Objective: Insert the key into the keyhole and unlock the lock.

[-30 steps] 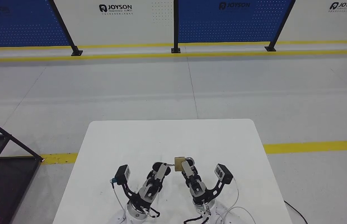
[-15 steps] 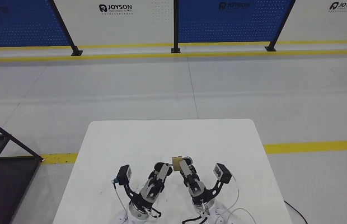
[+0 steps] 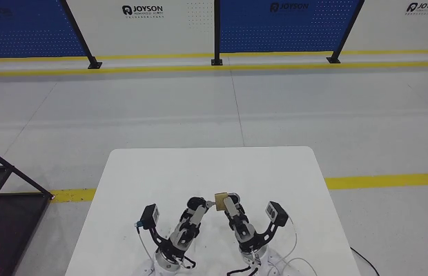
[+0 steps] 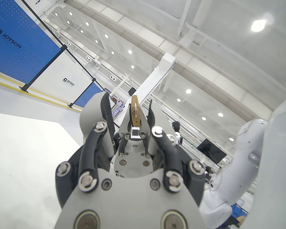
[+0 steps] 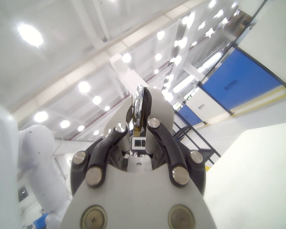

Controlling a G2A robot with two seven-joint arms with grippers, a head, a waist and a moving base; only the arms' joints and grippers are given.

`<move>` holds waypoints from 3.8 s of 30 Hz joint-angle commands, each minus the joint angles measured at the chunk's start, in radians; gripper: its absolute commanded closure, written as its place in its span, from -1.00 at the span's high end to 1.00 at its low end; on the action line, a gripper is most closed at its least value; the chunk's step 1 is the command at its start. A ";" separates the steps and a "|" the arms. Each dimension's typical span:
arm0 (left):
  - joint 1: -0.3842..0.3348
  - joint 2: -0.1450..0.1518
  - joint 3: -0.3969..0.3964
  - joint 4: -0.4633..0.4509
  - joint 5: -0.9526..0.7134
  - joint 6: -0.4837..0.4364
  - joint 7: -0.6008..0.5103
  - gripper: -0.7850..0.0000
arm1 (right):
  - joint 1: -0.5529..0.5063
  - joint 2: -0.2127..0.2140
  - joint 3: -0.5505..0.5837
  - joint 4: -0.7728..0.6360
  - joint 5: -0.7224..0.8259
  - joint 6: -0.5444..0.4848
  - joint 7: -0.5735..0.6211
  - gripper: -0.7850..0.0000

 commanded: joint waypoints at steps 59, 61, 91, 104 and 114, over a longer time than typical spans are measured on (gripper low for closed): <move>0.001 0.013 -0.093 0.049 0.003 -0.115 -0.120 -0.54 | -0.037 0.002 0.108 -0.031 0.057 0.014 0.269 -1.00; 0.001 0.017 -0.101 0.055 -0.015 -0.142 -0.149 -0.51 | -0.036 0.004 0.111 -0.034 0.066 0.017 0.289 -1.00; -0.006 0.029 -0.120 0.044 -0.007 -0.089 -0.223 -1.00 | -0.028 0.013 0.105 -0.058 0.116 0.069 0.448 -1.00; 0.020 0.015 -0.128 0.014 0.286 0.043 -0.018 -1.00 | -0.044 0.016 0.106 -0.075 0.096 0.095 0.456 -1.00; 0.035 0.014 -0.119 0.008 0.536 0.179 0.156 -1.00 | -0.058 0.019 0.111 -0.085 0.090 0.104 0.459 -1.00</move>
